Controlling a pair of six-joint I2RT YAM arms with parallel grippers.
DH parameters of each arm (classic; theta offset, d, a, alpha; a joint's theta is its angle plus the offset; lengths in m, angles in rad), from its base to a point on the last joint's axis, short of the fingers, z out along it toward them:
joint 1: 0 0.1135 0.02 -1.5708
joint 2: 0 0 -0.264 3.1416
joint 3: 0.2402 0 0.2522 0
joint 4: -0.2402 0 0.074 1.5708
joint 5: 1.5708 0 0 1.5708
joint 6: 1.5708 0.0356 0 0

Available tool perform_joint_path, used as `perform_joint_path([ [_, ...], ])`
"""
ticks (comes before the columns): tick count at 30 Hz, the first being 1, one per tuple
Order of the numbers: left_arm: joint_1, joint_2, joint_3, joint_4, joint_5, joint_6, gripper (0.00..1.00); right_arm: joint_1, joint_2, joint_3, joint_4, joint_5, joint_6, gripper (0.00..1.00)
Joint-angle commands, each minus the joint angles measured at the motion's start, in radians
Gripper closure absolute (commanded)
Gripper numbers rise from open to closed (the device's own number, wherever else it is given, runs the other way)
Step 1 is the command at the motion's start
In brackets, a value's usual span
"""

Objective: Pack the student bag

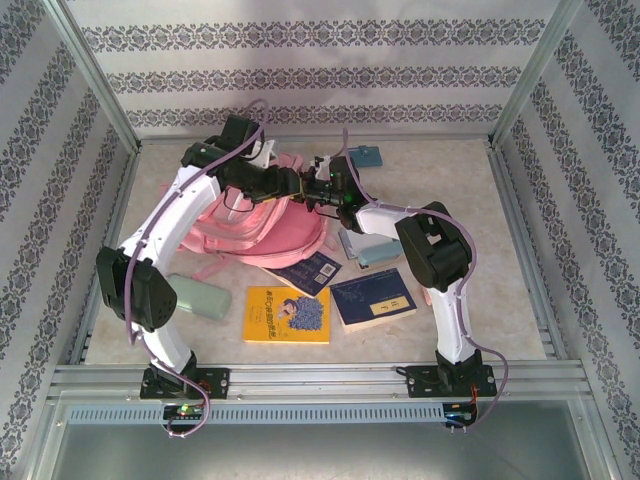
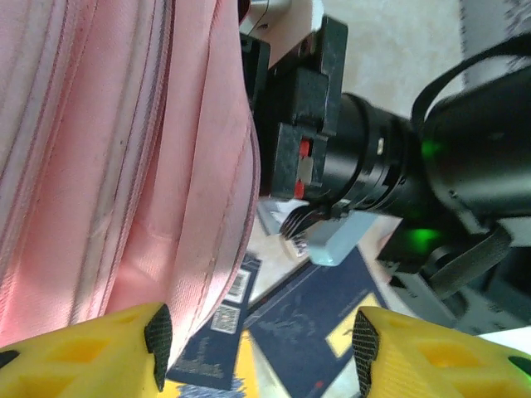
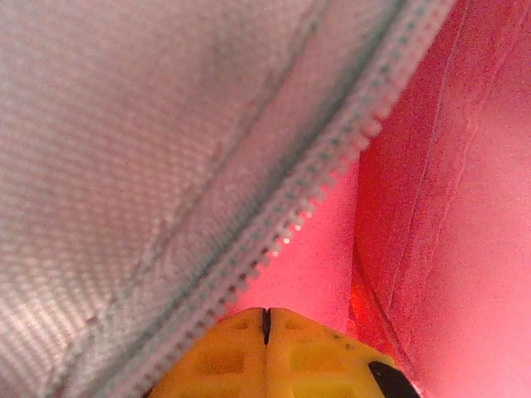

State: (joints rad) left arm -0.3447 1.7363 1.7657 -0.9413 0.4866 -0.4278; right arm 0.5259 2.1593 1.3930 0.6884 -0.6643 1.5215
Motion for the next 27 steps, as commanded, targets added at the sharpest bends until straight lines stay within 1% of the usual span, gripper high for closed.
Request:
perform_joint_path([
  [1,-0.028,0.014,0.068,-0.116,-0.170,0.133,0.40,0.006,-0.041,0.038,0.034,-0.014,-0.005,1.00],
  [5,-0.070,0.043,0.100,-0.148,-0.301,0.177,0.39,0.008,-0.045,0.037,0.034,-0.005,-0.003,1.00],
  [12,-0.158,0.122,0.172,-0.182,-0.470,0.225,0.38,0.012,-0.044,0.043,0.031,0.005,0.007,1.00],
  [16,-0.175,0.138,0.174,-0.180,-0.570,0.221,0.41,0.014,-0.039,0.052,0.032,0.008,0.015,1.00],
  [20,-0.181,0.140,0.161,-0.156,-0.659,0.231,0.47,0.016,-0.039,0.055,0.034,0.008,0.021,1.00],
  [22,-0.183,0.145,0.161,-0.148,-0.690,0.234,0.52,0.016,-0.040,0.054,0.036,0.009,0.022,1.00],
  [24,-0.182,0.150,0.164,-0.140,-0.703,0.239,0.59,0.016,-0.040,0.052,0.037,0.011,0.022,1.00],
  [27,-0.182,0.158,0.170,-0.137,-0.706,0.250,0.75,0.016,-0.042,0.051,0.040,0.012,0.025,1.00],
])
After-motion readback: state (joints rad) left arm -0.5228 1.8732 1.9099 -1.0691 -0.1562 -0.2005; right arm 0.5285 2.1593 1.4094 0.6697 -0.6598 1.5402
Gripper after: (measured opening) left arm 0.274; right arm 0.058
